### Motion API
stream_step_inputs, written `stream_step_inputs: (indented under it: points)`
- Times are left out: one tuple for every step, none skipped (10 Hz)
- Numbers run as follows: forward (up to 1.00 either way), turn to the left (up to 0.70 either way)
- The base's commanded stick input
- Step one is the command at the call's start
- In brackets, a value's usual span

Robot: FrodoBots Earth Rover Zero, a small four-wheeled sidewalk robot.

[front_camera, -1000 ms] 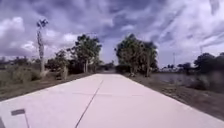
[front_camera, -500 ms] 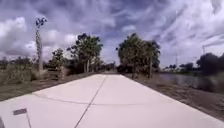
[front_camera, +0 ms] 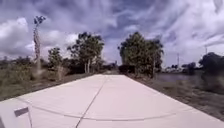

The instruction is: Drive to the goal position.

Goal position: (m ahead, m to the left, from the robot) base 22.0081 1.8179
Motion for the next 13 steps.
stream_step_inputs:
  points:
    - [1.0,0.0]
    - [1.0,0.0]
    - [1.0,0.0]
    - [1.0,0.0]
    - [1.0,0.0]
    - [1.0,0.0]
    - [1.0,0.0]
    - [1.0,0.0]
    - [1.0,0.0]
    - [1.0,0.0]
    - [1.0,0.0]
    - [1.0,0.0]
    - [1.0,0.0]
